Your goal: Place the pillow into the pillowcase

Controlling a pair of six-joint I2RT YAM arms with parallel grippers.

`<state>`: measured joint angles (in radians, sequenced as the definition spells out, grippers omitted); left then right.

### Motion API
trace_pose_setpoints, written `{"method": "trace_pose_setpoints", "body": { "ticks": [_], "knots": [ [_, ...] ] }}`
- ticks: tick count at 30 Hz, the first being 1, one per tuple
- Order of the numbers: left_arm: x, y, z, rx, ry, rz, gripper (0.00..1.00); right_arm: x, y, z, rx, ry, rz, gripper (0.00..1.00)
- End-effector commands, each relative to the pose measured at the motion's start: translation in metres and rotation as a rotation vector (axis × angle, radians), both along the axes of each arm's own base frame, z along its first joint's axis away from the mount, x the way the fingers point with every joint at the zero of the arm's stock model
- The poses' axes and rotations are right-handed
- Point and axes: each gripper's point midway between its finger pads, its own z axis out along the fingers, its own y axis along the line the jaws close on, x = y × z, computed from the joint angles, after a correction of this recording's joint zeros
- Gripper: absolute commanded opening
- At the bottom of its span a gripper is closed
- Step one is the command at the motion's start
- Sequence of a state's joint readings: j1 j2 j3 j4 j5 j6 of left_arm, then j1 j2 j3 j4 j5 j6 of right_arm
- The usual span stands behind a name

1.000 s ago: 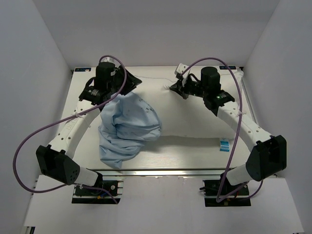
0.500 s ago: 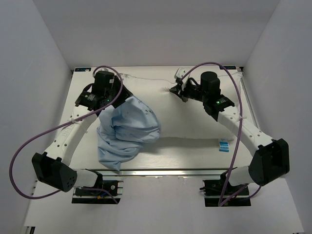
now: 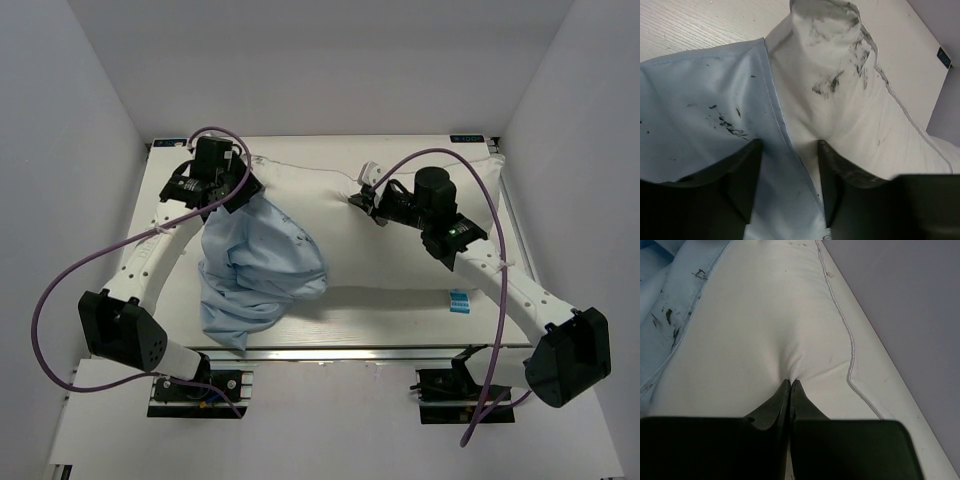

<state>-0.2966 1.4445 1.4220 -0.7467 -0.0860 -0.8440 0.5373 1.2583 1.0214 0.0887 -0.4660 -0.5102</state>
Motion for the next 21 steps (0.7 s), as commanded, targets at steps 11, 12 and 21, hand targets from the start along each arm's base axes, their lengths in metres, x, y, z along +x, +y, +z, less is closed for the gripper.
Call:
{"method": "trace_pose_setpoints", "body": {
  "ticks": [11, 12, 21],
  "knots": [
    [-0.003, 0.005, 0.033, -0.014, -0.073, -0.054, 0.0, -0.026, 0.003, -0.006, -0.03, -0.059, 0.055, 0.0],
    [-0.003, 0.004, 0.039, -0.016, -0.083, -0.06, 0.0, -0.029, 0.004, -0.007, -0.036, -0.062, 0.067, 0.0],
    [-0.001, -0.011, 0.122, -0.084, -0.263, -0.145, 0.0, -0.068, 0.002, -0.045, -0.139, -0.121, 0.193, 0.0]
  ]
}}
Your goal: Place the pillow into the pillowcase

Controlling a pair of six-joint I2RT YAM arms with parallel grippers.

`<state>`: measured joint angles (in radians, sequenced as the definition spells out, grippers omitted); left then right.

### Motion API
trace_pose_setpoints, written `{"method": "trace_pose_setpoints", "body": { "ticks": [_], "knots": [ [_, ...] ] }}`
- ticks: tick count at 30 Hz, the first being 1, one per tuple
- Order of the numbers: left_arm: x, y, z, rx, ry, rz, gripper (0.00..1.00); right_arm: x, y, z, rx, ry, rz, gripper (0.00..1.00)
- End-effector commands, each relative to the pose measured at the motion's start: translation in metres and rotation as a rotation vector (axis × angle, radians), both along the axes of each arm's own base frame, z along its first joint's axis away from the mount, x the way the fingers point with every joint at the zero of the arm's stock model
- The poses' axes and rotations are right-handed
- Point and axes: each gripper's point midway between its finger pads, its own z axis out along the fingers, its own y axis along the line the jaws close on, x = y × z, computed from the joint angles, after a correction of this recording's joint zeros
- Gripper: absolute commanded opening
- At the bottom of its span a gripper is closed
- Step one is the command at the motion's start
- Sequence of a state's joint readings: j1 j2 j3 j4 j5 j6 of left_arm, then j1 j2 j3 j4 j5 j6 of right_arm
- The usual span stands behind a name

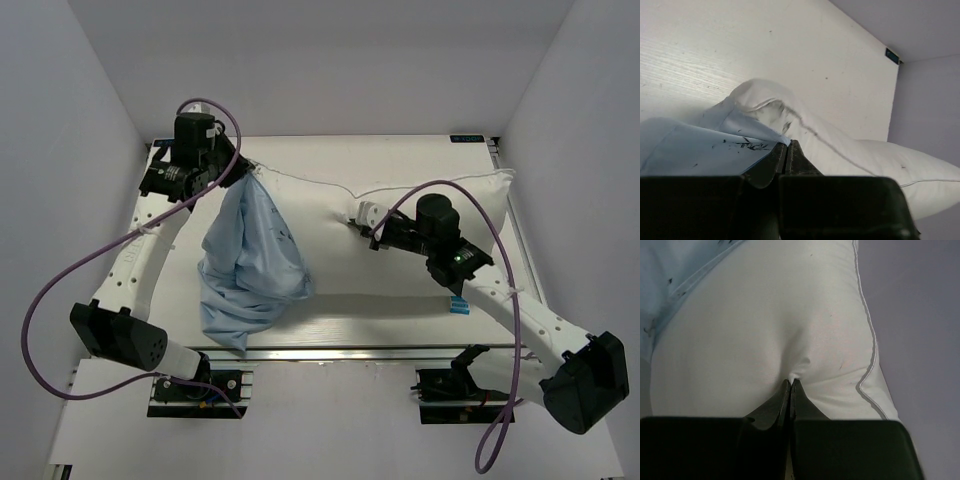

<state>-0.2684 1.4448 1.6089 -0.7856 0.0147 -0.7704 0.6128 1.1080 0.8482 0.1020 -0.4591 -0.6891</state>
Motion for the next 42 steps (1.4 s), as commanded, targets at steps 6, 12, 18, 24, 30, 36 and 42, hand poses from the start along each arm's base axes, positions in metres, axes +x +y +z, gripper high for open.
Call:
{"method": "trace_pose_setpoints", "body": {
  "ticks": [6, 12, 18, 24, 30, 36, 42],
  "knots": [
    [-0.014, -0.021, 0.064, -0.099, -0.145, -0.136, 0.0, -0.044, 0.001, -0.043, -0.094, 0.042, 0.134, 0.0],
    [-0.014, -0.029, 0.051, -0.109, -0.12, -0.182, 0.0, -0.068, 0.0, -0.06, -0.136, 0.036, 0.191, 0.0],
    [-0.005, -0.004, 0.065, 0.019, -0.136, -0.096, 0.0, -0.076, -0.011, -0.073, -0.168, 0.043, 0.179, 0.0],
    [-0.019, -0.043, 0.057, -0.127, -0.145, -0.299, 0.0, -0.077, -0.009, -0.068, -0.14, 0.06, 0.177, 0.0],
    [-0.07, -0.09, -0.01, -0.33, -0.071, -0.479, 0.0, -0.073, 0.002, -0.048, -0.098, 0.091, 0.187, 0.0],
    [-0.097, -0.113, -0.054, -0.305, 0.015, -0.556, 0.0, -0.075, 0.009, -0.046, -0.111, 0.133, 0.219, 0.02],
    [-0.106, -0.107, -0.082, -0.292, 0.044, -0.535, 0.0, -0.069, 0.008, 0.02, 0.02, 0.055, 0.156, 0.58]
  ]
}}
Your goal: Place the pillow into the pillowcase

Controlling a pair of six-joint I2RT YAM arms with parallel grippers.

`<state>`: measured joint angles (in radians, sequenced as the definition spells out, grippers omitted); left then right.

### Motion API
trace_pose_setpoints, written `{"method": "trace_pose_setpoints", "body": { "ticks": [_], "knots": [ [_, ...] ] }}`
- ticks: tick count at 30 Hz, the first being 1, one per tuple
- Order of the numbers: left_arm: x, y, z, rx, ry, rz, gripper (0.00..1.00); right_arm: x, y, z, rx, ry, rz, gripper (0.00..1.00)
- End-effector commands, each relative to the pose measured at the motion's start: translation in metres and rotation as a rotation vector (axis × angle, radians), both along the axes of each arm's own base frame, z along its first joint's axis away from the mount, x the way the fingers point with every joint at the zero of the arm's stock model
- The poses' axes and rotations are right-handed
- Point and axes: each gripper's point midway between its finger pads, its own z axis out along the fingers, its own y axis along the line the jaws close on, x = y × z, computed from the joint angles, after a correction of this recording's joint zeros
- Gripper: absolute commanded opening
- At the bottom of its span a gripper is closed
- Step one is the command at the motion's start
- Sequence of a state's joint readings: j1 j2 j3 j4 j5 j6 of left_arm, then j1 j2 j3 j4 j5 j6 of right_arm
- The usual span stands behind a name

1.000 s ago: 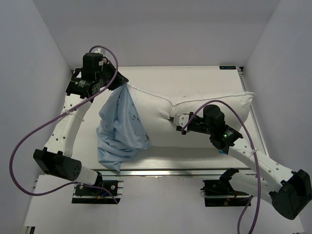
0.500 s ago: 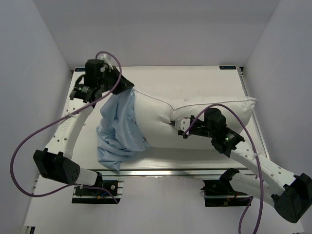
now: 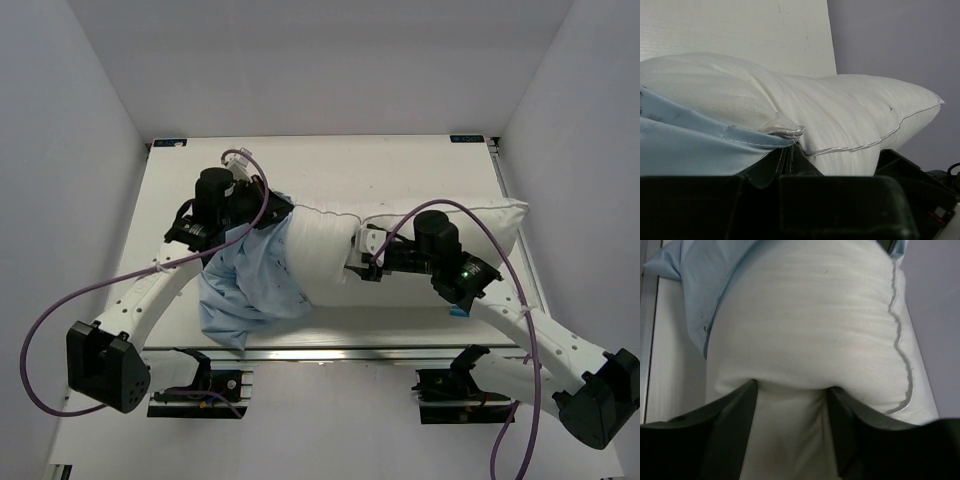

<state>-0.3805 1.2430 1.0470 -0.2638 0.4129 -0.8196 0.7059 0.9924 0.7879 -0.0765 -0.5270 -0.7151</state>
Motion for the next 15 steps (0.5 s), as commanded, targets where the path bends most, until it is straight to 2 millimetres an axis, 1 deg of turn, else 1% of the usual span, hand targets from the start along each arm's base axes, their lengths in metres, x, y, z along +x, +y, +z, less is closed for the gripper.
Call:
{"method": "trace_pose_setpoints", "body": {
  "ticks": [1, 2, 3, 4, 5, 6, 7, 8, 9, 10, 11, 12, 14, 15],
  "knots": [
    [-0.035, -0.014, -0.033, 0.001, 0.108, -0.113, 0.0, -0.006, 0.003, 0.067, 0.145, -0.023, -0.015, 0.66],
    [-0.037, -0.015, -0.035, 0.0, 0.115, -0.116, 0.0, -0.007, 0.004, 0.093, 0.191, -0.042, -0.015, 0.68],
    [-0.038, -0.015, -0.037, -0.001, 0.117, -0.117, 0.0, -0.009, 0.005, 0.106, 0.216, -0.039, -0.012, 0.72],
    [-0.038, -0.014, -0.038, -0.002, 0.118, -0.117, 0.0, -0.009, 0.008, 0.112, 0.236, 0.003, -0.015, 0.76],
    [-0.041, -0.013, -0.041, 0.0, 0.125, -0.116, 0.0, -0.009, 0.008, 0.13, 0.259, 0.003, -0.014, 0.77],
    [-0.041, -0.012, -0.042, 0.0, 0.125, -0.115, 0.0, -0.005, 0.014, 0.125, 0.246, 0.038, -0.012, 0.79],
    [-0.042, -0.012, -0.042, -0.001, 0.126, -0.114, 0.0, -0.004, 0.018, 0.126, 0.248, 0.068, -0.011, 0.82],
    [-0.045, -0.011, -0.044, -0.002, 0.13, -0.114, 0.0, -0.002, 0.021, 0.129, 0.247, 0.075, -0.003, 0.83],
    [-0.047, -0.01, -0.044, -0.004, 0.131, -0.112, 0.0, 0.004, 0.028, 0.12, 0.228, 0.098, 0.0, 0.85],
    [-0.048, -0.01, -0.044, -0.008, 0.131, -0.111, 0.0, 0.008, 0.032, 0.115, 0.217, 0.113, 0.002, 0.89],
    [-0.05, -0.009, -0.047, -0.007, 0.139, -0.108, 0.0, 0.01, 0.036, 0.109, 0.201, 0.131, 0.006, 0.89],
    [-0.053, -0.008, -0.045, -0.012, 0.133, -0.107, 0.0, 0.019, 0.045, 0.101, 0.174, 0.155, 0.014, 0.9],
    [-0.056, -0.006, -0.045, -0.014, 0.133, -0.1, 0.0, 0.026, 0.054, 0.092, 0.133, 0.181, 0.025, 0.9],
    [-0.059, -0.003, -0.045, -0.017, 0.129, -0.091, 0.0, 0.031, 0.061, 0.079, 0.085, 0.227, 0.037, 0.89]
  ]
}}
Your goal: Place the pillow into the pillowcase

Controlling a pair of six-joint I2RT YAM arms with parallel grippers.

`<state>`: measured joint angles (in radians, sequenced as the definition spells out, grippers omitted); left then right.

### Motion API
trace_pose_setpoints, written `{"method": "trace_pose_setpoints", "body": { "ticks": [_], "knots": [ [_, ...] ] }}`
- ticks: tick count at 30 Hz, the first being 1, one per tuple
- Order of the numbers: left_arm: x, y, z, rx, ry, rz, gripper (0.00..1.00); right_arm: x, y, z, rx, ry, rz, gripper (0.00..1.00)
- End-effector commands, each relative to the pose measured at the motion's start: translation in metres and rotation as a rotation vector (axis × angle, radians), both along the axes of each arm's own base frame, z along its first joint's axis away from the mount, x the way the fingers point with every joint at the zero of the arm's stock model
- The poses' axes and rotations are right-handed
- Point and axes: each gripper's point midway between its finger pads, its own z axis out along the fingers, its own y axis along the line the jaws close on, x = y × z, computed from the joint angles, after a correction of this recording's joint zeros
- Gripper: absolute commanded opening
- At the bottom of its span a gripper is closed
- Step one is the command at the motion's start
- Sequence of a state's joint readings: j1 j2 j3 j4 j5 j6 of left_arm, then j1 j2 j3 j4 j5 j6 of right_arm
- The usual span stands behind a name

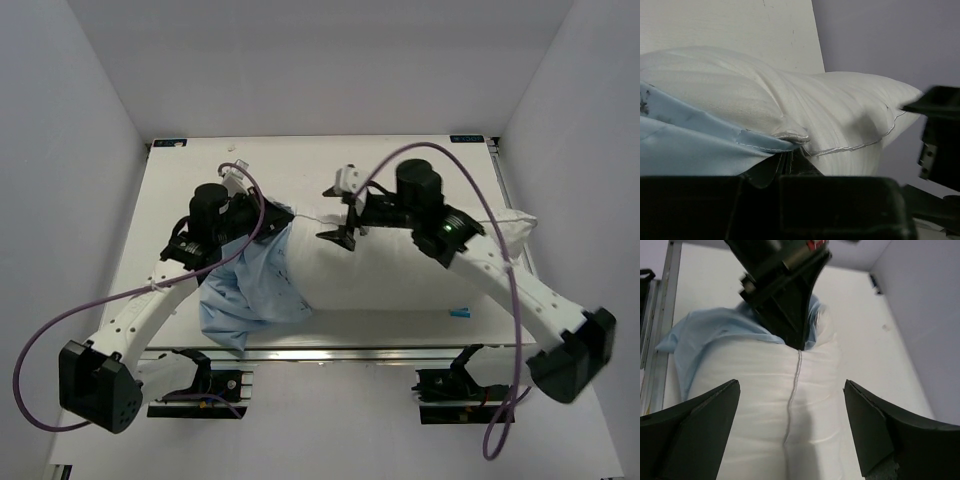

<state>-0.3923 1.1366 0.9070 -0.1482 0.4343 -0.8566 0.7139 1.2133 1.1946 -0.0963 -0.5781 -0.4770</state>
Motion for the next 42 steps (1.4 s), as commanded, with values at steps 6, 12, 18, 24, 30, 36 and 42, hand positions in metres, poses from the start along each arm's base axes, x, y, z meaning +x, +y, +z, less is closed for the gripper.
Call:
{"method": "trace_pose_setpoints", "body": {
  "ticks": [6, 12, 18, 24, 30, 36, 42],
  "knots": [
    [-0.047, 0.001, -0.042, 0.029, 0.169, -0.06, 0.0, 0.01, 0.037, -0.074, -0.243, 0.239, 0.097, 0.89],
    [-0.055, 0.01, -0.027, 0.039, 0.134, -0.04, 0.0, -0.002, 0.043, -0.111, -0.329, 0.308, 0.121, 0.44],
    [-0.055, 0.032, 0.039, 0.077, 0.031, 0.068, 0.0, -0.024, 0.023, -0.128, -0.351, 0.319, 0.13, 0.0],
    [-0.075, 0.04, 0.051, 0.055, 0.033, 0.074, 0.0, -0.04, 0.012, -0.15, -0.377, 0.327, 0.134, 0.0],
    [-0.081, 0.039, 0.076, 0.007, -0.007, 0.063, 0.0, -0.058, 0.017, -0.164, -0.403, 0.286, 0.155, 0.0],
    [-0.081, 0.034, 0.133, -0.061, -0.108, 0.043, 0.0, -0.067, 0.024, -0.178, -0.43, 0.286, 0.167, 0.0],
    [-0.077, 0.006, 0.159, -0.177, -0.117, -0.097, 0.0, -0.069, 0.054, -0.167, -0.382, 0.279, 0.169, 0.0]
  ]
}}
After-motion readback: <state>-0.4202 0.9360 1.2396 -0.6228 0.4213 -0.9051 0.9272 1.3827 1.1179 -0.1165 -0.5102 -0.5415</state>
